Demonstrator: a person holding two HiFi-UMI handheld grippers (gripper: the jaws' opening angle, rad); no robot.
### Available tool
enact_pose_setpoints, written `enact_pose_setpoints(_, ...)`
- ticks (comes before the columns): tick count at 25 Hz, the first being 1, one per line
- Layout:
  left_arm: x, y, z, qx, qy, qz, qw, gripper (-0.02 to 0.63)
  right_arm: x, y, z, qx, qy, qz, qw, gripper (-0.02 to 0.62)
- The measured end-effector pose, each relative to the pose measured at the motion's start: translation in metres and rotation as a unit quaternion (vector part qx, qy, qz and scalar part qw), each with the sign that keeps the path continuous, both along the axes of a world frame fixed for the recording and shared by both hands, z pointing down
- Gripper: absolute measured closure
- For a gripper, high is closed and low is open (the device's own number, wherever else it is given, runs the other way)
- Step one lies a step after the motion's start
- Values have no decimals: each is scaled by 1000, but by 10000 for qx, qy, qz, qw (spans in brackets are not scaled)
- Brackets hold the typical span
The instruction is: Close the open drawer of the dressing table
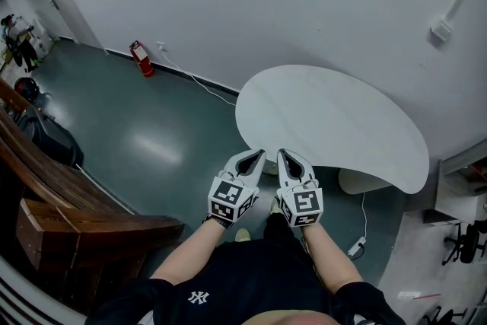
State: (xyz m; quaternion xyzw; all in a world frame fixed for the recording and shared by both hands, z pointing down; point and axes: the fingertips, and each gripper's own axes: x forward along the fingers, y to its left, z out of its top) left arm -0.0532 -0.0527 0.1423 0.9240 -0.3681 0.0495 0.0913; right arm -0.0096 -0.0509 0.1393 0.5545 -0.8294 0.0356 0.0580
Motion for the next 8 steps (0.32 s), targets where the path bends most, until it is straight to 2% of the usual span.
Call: enact_pose_setpoints(8, -2, -5, 0, 62, -60, -15, 10000, 595, -2, -5, 1, -12, 19, -8, 10000, 580)
